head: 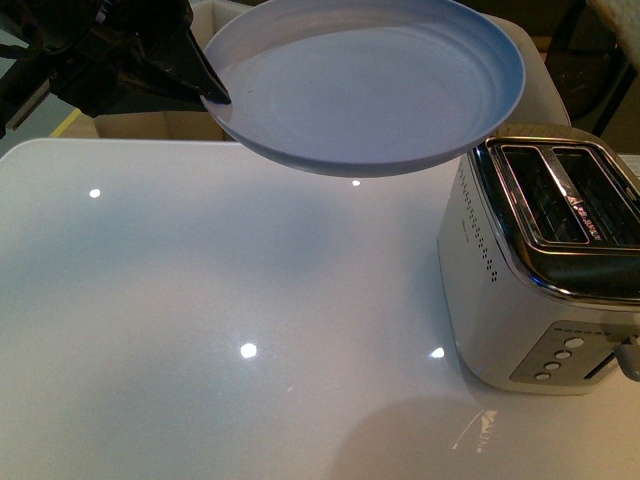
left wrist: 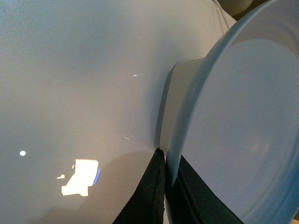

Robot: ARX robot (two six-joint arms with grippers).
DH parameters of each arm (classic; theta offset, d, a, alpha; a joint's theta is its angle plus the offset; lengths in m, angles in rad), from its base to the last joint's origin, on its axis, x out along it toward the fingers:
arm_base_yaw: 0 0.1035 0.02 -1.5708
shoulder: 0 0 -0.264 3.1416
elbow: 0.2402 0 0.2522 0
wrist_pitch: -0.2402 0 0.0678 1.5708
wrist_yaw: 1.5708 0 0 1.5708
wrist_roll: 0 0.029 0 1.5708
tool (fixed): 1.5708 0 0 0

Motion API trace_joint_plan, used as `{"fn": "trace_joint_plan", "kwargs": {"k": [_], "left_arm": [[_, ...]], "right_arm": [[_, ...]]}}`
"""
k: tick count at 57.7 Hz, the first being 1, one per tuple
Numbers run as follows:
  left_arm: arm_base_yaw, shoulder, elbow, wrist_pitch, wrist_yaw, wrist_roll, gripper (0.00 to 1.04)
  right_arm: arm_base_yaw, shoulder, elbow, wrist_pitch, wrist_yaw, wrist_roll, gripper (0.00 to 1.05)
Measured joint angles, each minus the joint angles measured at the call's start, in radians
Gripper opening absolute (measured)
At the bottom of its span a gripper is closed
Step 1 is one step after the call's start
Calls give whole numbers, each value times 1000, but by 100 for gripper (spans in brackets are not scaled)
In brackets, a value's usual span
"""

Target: Left arm holds plate, right arm toasts bread

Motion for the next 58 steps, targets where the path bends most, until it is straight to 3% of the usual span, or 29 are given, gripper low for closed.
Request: {"fn": "trace_joint_plan", "kwargs": {"k": [5,20,58], "left_arm": [[0,0,0,0,0,0,3],[0,0,0,0,0,0,3],[0,0,0,0,0,0,3]], "right_arm": [[4,51,-24,20,10,-100,3],[48,164,-45,43,40,-213,3],[68,315,-11,108,86,-220,3]]}}
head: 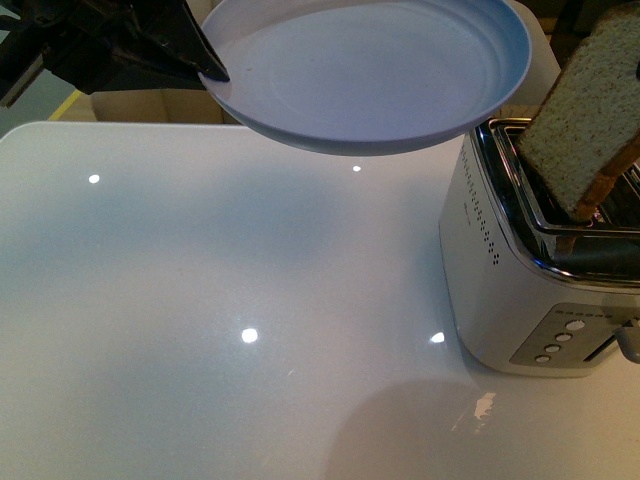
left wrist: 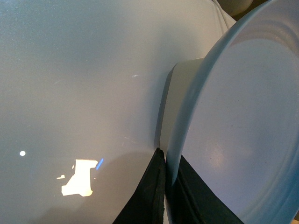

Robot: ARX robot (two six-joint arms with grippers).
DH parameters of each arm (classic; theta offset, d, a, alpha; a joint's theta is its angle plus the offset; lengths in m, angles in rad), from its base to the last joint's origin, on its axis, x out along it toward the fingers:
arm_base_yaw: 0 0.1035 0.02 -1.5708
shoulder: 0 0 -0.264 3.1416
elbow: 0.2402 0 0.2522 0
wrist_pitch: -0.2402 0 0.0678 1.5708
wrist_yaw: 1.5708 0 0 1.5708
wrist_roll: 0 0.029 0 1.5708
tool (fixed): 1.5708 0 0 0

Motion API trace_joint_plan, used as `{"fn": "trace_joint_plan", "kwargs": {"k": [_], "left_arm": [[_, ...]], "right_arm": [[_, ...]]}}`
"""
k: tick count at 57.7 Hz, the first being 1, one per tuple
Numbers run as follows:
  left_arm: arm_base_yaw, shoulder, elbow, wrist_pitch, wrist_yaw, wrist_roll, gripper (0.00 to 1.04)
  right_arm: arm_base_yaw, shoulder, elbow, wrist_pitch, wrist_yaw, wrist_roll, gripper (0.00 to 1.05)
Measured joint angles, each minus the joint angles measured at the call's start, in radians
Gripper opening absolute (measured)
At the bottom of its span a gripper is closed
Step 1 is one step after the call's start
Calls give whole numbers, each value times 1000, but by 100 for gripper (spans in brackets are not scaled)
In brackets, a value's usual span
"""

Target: Left arm holds plate, right arm toasts bread

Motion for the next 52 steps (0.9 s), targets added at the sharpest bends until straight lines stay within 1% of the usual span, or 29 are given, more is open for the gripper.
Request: {"fn": "trace_joint_plan", "kwargs": {"k": [25,35,36,37,38,43,46,48,52], "left_arm": [[0,0,0,0,0,0,3],[0,0,0,0,0,0,3],[0,0,0,0,0,0,3],[0,0,0,0,0,0,3],[0,0,0,0,0,0,3],[0,0,0,0,0,0,3],[0,0,0,0,0,0,3],[0,0,0,0,0,0,3],[0,0,0,0,0,0,3]], "right_arm": [[20,117,26,61,32,23,3],[50,130,-34,87,36,32,3],[54,130,-42,91,36,33,5],[56,130,-53,98,35,36,11],[59,129,-59,103,34,38,15],[61,117,-78,112,30,45,25],[61,96,-98,119,19,53,34],[61,84,-108,120,16,55,38],[52,29,-137,127,3,58,48]]}}
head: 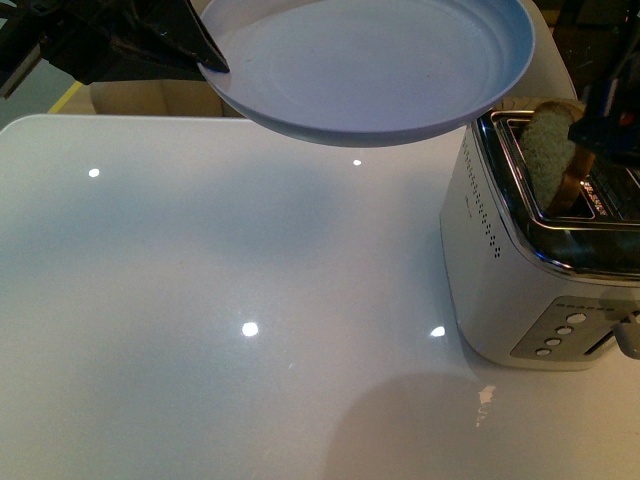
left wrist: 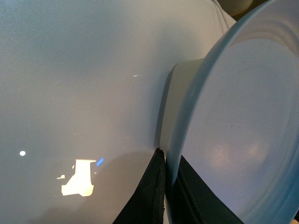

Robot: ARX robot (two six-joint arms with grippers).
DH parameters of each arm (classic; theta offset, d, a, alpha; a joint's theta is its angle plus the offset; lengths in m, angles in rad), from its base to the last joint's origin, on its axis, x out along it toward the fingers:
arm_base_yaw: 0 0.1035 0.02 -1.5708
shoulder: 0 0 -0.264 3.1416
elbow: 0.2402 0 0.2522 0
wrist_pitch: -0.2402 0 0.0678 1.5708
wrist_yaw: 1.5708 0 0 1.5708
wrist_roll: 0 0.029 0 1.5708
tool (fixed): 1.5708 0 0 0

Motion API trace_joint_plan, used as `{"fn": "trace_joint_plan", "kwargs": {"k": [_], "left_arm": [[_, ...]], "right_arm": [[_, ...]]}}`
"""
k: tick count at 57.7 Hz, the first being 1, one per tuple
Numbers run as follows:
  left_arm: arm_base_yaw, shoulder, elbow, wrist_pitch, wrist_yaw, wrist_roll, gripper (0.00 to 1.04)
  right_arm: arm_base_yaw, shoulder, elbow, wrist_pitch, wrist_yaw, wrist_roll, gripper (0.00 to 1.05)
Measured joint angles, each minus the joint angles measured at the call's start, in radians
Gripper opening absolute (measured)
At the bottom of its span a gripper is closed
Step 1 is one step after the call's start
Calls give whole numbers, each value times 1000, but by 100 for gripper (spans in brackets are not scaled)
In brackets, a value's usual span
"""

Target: Left arm holds plate, right arm toasts bread

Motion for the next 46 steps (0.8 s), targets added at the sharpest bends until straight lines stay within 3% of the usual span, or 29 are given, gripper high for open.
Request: {"fn": "trace_joint_plan", "kwargs": {"k": [19,24,27,32,36,41,46], "left_arm": [[0,0,0,0,0,0,3],[-1,0,1,0,1,0,3],[-3,0,1,0,1,0,3],[2,0,1,0,-2,0,3],[2,0,1,0,-1,0,3],[0,0,1,0,0,0,3],[0,0,1,0,0,0,3]], "right_arm": [[-148,-457,-135,-109,-76,-21,96],[-153,-490,-137,-106,-77,-31,95],[-142,-479,-216,102,0,-93,85],[-140,-512,-342,341,17,-151,66],[-139,-569,-394,367,18,-168,50],[-139,-602,-433,368,18,-174,38],[-139,-660,-489,358,21,-182,17]]}}
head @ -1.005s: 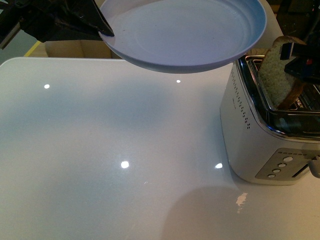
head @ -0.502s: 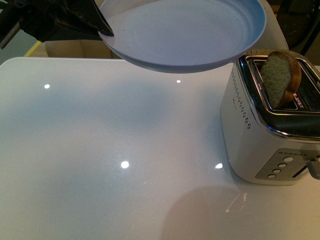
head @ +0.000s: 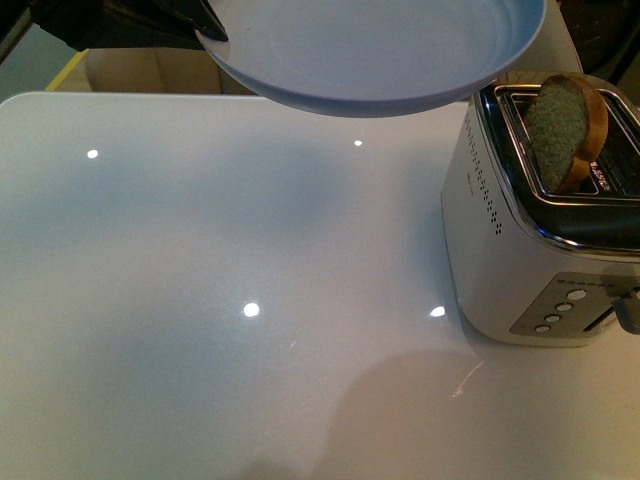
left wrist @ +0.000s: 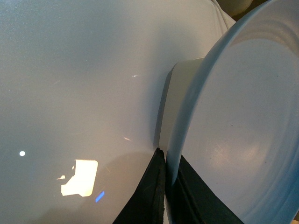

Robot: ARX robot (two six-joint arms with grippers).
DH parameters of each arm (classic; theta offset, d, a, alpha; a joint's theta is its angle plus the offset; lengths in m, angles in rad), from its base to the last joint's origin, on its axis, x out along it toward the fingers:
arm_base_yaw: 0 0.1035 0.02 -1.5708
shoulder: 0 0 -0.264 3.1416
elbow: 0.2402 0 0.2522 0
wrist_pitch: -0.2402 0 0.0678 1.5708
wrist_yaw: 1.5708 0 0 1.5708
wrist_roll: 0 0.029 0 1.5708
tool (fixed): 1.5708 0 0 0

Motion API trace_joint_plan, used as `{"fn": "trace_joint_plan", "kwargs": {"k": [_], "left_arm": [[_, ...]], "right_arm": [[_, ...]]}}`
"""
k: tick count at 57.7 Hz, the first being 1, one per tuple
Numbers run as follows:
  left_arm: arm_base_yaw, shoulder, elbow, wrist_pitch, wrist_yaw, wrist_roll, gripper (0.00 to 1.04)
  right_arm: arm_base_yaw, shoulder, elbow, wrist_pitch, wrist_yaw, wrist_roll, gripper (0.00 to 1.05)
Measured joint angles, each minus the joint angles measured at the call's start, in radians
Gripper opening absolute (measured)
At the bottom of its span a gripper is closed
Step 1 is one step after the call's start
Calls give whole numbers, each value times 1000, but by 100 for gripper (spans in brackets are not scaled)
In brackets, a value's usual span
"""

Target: Left arm holds plate, right arm toasts bread

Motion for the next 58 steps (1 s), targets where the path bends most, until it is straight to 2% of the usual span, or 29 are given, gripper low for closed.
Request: {"fn": "trace_joint_plan", "kwargs": {"k": [6,36,41,58], "left_arm": [[0,0,0,0,0,0,3],[0,0,0,0,0,0,3],[0,0,0,0,0,0,3],[0,0,0,0,0,0,3]], "right_arm": [[0,-51,-31,-15,0,-4,1],[1,-325,-139,-185,0,-5,2],[1,-350,-163,-166,3,-5,2],[2,-534,-163,-342,1,-5,2]]}}
